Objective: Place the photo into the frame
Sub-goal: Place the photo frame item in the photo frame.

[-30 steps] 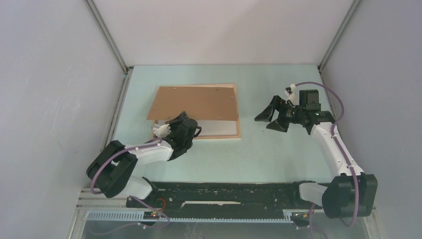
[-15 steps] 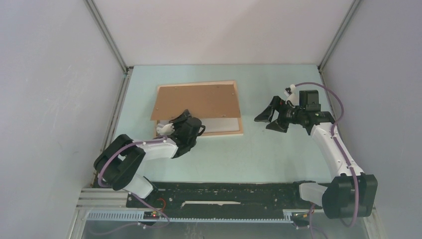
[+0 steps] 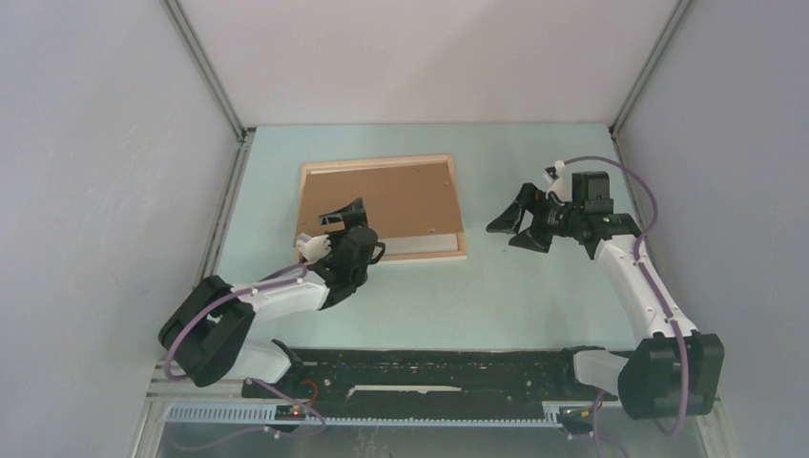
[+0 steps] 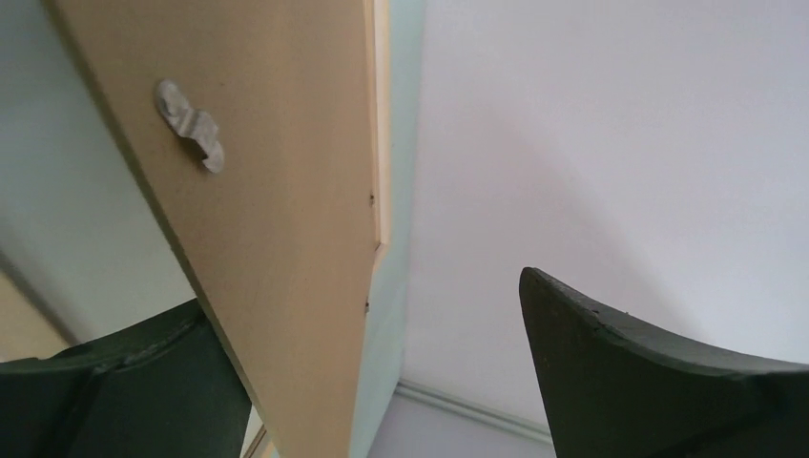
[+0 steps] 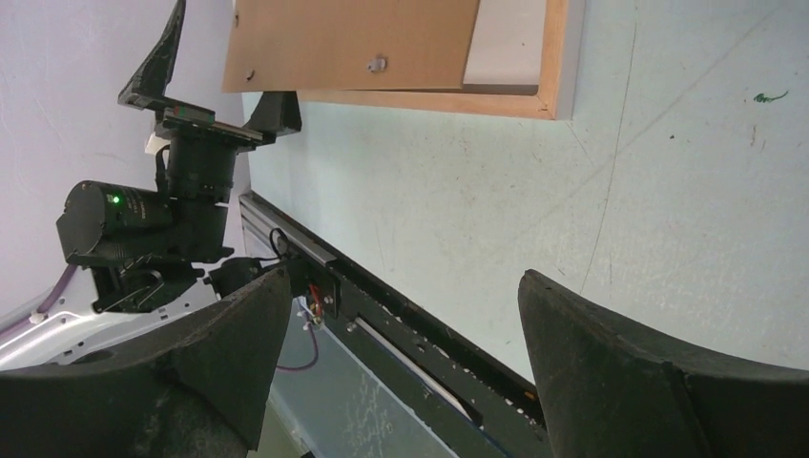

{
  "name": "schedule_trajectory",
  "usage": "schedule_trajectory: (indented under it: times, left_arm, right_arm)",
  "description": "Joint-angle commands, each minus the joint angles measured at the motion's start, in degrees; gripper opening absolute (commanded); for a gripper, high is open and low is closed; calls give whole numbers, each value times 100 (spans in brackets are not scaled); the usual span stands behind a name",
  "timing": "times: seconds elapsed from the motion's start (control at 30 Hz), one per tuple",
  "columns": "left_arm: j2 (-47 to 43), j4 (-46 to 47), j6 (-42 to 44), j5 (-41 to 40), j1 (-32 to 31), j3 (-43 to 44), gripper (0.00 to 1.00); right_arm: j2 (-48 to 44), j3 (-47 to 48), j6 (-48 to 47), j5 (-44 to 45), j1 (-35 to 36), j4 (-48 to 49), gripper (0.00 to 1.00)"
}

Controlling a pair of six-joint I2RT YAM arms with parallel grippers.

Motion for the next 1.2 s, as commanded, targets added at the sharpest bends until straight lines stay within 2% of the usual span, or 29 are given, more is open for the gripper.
schedule_trajectory:
  times: [0.0, 0.2, 0.37, 0.43, 0.57, 0.63, 0.83, 0.97, 1.17]
  left_arm:
    - [-435, -1080, -20, 553, 30, -13, 99]
    - [-723, -1298, -166, 1018, 204, -276, 100]
    - [-665, -2002, -527, 2096, 522, -48, 100]
    - [-577, -2221, -677, 2297, 641, 179, 100]
    - [-433, -3852, -565, 2564, 1024, 1166, 100]
    - [-392, -4248, -425, 2665, 1185, 1425, 100]
    - [-278, -4225, -465, 2717, 1407, 1581, 100]
    - [74, -4570, -567, 3790, 1743, 1826, 100]
    - [489, -4777, -385, 4265, 1774, 2418, 100]
  right_arm:
    - [13, -31, 7, 170, 169, 256, 95]
    - [98, -36, 116, 259, 325, 392, 95]
    - [181, -41, 163, 306, 392, 460, 95]
    - [215, -41, 197, 310, 413, 480, 95]
    - [195, -36, 205, 343, 451, 463, 94]
    - [151, -41, 195, 394, 449, 431, 94]
    - [175, -38, 200, 403, 477, 436, 94]
    - [129, -38, 199, 435, 477, 428, 94]
    - [207, -62, 233, 410, 494, 500, 94]
